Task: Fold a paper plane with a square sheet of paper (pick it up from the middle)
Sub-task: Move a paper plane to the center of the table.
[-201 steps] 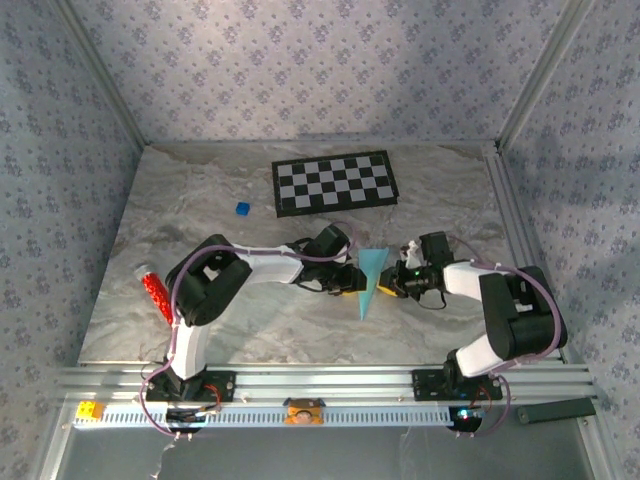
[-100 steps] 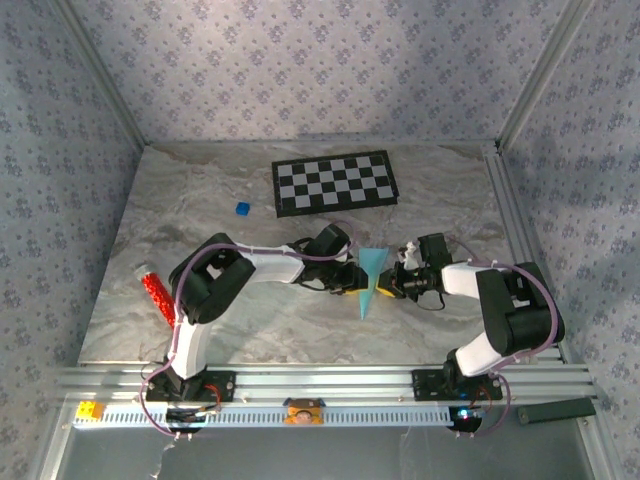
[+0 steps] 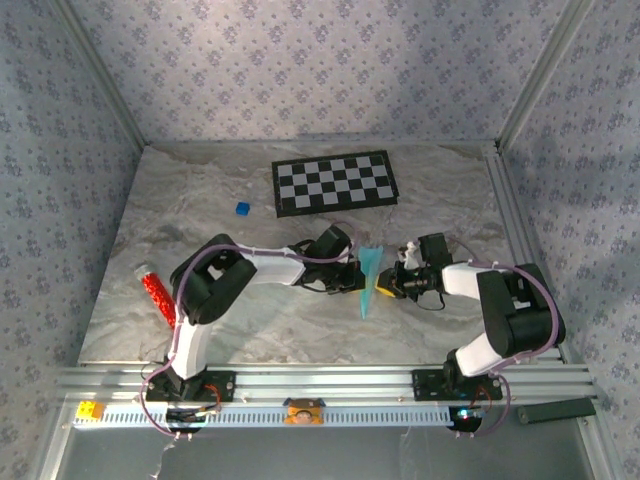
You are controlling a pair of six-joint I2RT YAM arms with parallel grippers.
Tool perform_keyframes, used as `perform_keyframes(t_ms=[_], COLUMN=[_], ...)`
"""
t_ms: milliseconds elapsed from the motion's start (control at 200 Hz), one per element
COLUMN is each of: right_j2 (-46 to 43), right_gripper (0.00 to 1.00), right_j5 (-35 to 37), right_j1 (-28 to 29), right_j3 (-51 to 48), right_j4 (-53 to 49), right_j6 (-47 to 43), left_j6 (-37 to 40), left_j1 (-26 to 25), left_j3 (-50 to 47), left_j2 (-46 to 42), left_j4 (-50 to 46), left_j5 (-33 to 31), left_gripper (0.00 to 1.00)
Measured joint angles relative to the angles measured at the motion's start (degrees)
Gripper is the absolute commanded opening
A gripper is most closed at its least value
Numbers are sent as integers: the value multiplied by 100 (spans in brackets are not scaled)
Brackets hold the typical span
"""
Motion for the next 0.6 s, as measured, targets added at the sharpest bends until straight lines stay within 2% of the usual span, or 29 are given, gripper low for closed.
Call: perform_keyframes(t_ms=[205, 330, 470, 600], right_j2=[-481, -522, -522, -522], right_gripper=[17, 17, 17, 18], right_j5=[184, 258, 365, 435], right_j1=[-39, 4, 175, 334], right_j3=[22, 72, 221, 361], right_j4=[-262, -372, -498, -533], right_j6=[-9, -7, -4, -7], left_j6=[269, 387, 514, 599], left_j1=[0, 2, 2, 2], left_j3=[-125, -87, -13, 94], left_j2=[-1220, -1615, -1567, -1386], left_j4=[-1449, -2256, -2951, -3318], left_j5=[-1611, -2487, -3038, -3217], left_gripper=[1, 2, 3, 4])
